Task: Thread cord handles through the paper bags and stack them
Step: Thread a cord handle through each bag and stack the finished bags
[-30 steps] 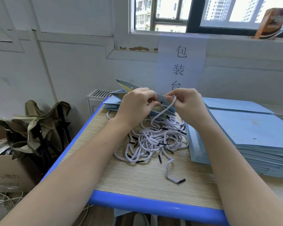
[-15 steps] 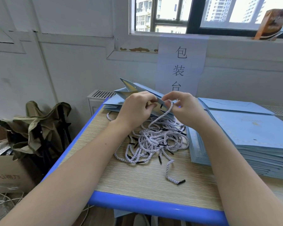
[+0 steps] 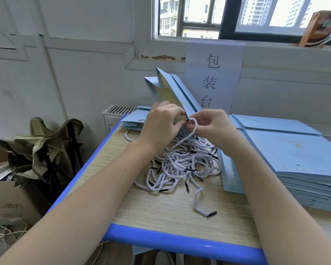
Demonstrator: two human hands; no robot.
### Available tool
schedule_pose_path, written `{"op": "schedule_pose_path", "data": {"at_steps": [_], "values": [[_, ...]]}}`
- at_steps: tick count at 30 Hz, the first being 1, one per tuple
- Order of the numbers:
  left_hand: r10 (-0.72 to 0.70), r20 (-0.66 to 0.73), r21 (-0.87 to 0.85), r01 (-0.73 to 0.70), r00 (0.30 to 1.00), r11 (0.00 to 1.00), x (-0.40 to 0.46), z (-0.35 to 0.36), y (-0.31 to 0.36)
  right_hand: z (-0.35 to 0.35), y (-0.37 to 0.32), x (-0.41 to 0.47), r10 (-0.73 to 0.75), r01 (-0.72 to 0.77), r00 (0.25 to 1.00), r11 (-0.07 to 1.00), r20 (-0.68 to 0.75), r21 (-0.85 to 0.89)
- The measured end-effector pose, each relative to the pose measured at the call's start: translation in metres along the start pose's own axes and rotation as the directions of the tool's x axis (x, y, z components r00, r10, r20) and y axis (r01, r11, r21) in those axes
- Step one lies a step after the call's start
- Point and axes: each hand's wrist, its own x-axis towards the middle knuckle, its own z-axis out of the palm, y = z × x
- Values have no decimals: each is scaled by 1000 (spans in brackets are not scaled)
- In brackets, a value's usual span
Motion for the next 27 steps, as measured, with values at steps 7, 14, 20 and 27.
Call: {"op": "schedule_pose_path", "data": {"at_steps": [7,14,20,27], "values": [[-20,-8,39,20,1000,999,-2,1,8,2,-5,-6,3,-6,999,997,40,75],[-45,-4,10,45,999,999,-2,0,12,3,-5,-6,18,-19,1000,999,25,41],[9,59,70,-13,998,997,1,-5,10,1,-1,-1,-3,-1,995,999,-104,-36],[-38,198,138,10,979,990,1,-10,9,3,-2,-2,-89,55,982,979,-166,-198]]}}
